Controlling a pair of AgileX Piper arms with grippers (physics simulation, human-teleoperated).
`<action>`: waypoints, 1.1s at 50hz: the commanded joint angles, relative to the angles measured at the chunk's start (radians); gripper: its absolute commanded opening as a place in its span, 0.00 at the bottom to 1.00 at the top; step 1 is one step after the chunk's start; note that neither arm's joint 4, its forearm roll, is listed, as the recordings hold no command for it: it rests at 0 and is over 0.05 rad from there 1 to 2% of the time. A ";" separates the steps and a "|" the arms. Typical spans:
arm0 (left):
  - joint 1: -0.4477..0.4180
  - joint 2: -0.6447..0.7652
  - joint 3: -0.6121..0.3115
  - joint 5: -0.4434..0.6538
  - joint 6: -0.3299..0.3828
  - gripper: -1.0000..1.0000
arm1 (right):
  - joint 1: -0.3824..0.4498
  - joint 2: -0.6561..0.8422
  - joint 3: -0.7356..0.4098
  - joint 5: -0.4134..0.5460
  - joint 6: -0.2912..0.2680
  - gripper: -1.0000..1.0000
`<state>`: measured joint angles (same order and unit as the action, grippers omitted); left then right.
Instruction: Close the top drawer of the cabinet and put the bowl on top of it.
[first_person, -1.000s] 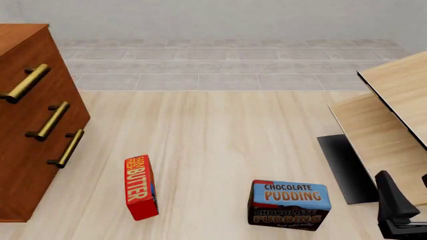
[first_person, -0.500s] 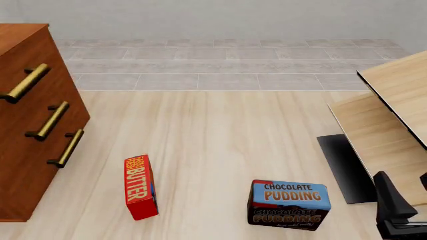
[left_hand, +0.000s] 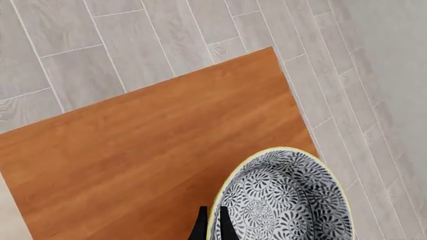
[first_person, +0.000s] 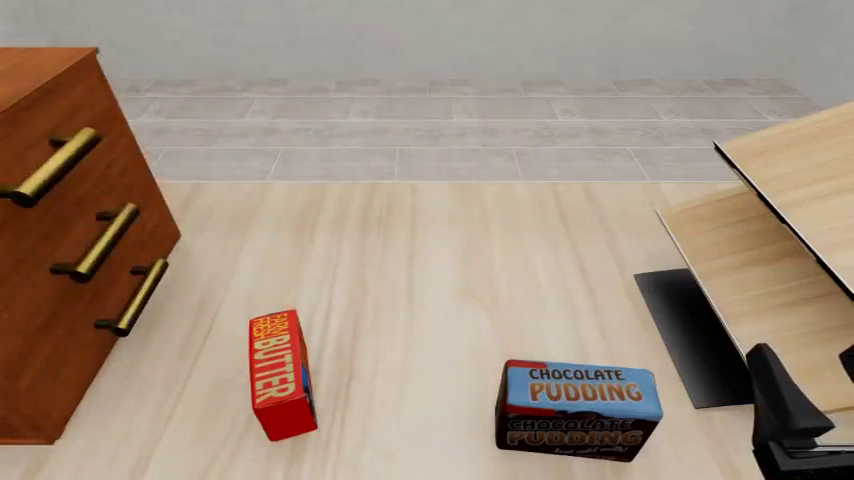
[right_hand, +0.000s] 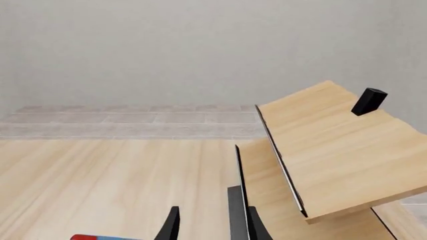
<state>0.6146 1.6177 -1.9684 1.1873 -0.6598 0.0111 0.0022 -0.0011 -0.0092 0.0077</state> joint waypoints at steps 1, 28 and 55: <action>0.002 -0.012 0.038 -0.025 0.001 0.00 | 0.001 0.000 0.000 0.000 -0.001 1.00; 0.019 -0.025 0.078 -0.043 0.026 0.00 | -0.001 -0.001 0.000 -0.003 0.001 1.00; 0.012 -0.052 0.056 -0.058 -0.022 1.00 | -0.002 -0.001 0.000 -0.005 0.003 1.00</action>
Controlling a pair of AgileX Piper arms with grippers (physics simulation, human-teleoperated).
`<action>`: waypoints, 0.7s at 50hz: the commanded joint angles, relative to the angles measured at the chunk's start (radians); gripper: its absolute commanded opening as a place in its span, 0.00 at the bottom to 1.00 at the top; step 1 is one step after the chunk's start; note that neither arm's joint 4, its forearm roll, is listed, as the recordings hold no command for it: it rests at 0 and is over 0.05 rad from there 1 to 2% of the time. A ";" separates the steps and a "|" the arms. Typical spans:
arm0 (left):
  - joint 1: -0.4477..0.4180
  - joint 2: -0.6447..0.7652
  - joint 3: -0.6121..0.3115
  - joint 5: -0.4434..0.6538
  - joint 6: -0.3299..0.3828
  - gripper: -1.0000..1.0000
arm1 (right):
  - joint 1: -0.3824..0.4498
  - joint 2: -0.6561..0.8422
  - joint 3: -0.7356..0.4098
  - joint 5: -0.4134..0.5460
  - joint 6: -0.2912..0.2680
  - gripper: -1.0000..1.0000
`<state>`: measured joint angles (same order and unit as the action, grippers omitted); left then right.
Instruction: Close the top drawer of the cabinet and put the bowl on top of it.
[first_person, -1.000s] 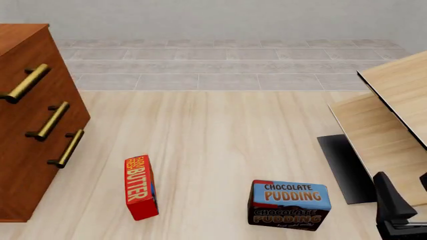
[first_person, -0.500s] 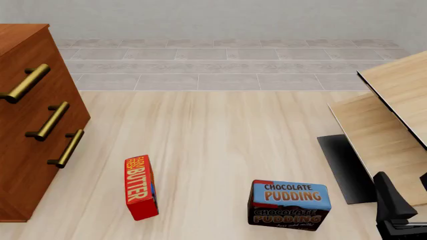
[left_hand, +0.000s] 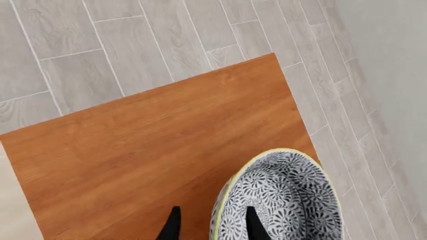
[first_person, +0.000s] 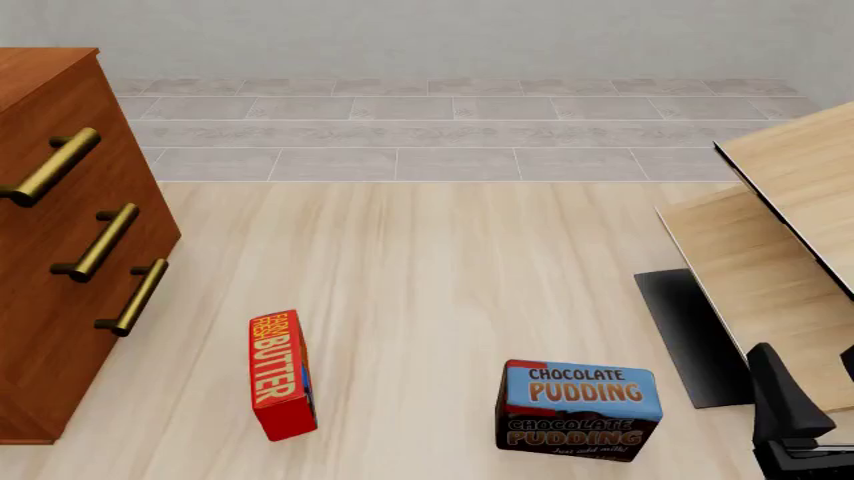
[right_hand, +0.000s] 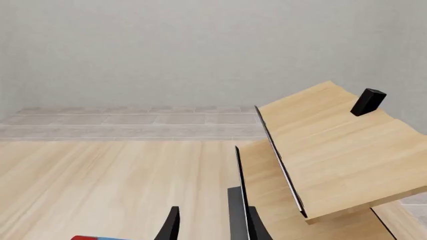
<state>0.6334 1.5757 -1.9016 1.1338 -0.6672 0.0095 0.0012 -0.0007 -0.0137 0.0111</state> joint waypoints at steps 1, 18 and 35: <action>-0.010 -0.011 -0.012 -0.005 -0.017 1.00 | 0.000 0.000 0.000 0.000 0.000 1.00; -0.018 -0.022 -0.013 -0.012 -0.025 1.00 | -0.001 0.000 -0.001 -0.001 0.001 1.00; -0.001 -0.033 -0.170 0.046 -0.028 1.00 | 0.001 -0.001 -0.001 -0.003 0.002 1.00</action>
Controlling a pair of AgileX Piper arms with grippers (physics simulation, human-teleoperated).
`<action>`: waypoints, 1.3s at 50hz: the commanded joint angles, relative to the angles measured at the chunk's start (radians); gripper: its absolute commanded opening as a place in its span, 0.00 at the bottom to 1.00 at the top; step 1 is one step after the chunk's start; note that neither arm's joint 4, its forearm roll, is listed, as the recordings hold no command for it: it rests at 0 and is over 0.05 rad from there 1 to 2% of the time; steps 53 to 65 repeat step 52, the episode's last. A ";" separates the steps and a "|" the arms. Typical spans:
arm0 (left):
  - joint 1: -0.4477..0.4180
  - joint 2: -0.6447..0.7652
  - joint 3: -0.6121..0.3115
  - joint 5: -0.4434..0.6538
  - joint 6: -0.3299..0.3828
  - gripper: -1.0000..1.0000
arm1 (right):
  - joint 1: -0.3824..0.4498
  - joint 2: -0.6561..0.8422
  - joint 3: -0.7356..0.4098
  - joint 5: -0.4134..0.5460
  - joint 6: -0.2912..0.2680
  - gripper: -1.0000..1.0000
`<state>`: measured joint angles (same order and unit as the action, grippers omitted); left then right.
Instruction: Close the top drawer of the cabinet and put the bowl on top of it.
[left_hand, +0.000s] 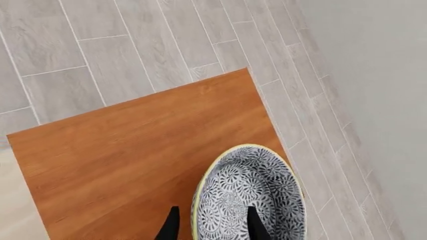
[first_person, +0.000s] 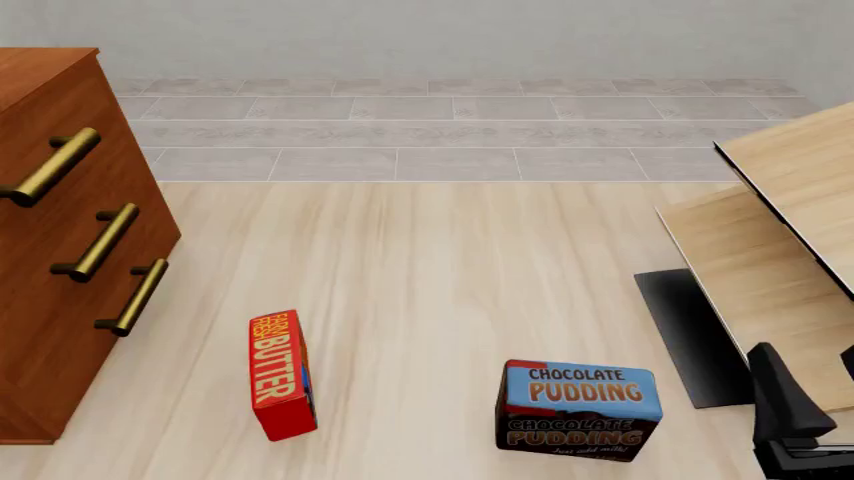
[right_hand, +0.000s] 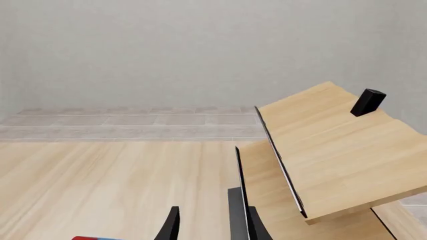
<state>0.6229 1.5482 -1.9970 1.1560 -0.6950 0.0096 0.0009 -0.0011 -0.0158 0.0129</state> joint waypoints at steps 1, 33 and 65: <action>0.021 -0.007 -0.078 0.031 0.003 1.00 | 0.001 0.000 0.000 -0.001 0.000 1.00; 0.083 -0.034 -0.183 0.063 0.010 1.00 | 0.004 0.000 -0.001 -0.003 0.002 1.00; 0.087 -0.052 -0.223 0.064 0.008 1.00 | 0.001 0.000 0.000 -0.006 0.003 1.00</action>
